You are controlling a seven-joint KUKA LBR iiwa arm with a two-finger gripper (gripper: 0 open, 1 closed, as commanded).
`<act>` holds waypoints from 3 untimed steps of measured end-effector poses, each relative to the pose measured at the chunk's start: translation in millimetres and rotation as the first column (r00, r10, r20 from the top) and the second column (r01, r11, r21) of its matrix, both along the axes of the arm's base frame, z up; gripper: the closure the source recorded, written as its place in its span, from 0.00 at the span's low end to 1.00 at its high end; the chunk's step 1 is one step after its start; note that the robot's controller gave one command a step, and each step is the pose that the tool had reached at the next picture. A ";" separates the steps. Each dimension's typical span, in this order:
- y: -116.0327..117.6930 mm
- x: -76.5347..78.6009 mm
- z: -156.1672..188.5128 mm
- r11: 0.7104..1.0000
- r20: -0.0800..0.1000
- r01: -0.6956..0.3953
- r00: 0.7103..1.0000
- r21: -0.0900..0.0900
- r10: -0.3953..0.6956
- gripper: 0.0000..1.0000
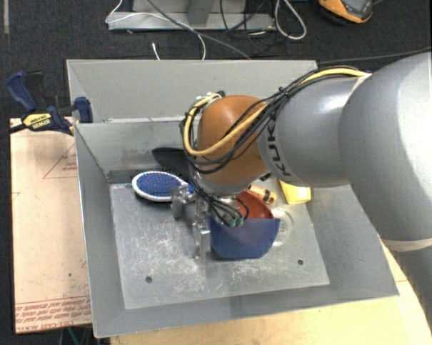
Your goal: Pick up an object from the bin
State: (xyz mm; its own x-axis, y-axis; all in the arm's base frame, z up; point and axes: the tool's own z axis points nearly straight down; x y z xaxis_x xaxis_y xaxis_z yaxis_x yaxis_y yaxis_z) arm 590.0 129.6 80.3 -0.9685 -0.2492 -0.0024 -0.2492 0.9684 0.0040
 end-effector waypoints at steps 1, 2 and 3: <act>19.9 9.5 -8.7 0.934 -0.015 0.358 0.934 -0.006 -0.358 0.00; -47.6 11.2 -9.4 1.000 0.000 -0.014 1.000 0.003 0.014 0.00; -16.2 13.5 -10.3 0.840 -0.023 0.543 0.839 -0.012 -0.543 0.00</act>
Offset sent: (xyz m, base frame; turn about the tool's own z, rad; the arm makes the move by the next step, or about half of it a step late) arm 0.0104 -0.0477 -0.0103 -0.0147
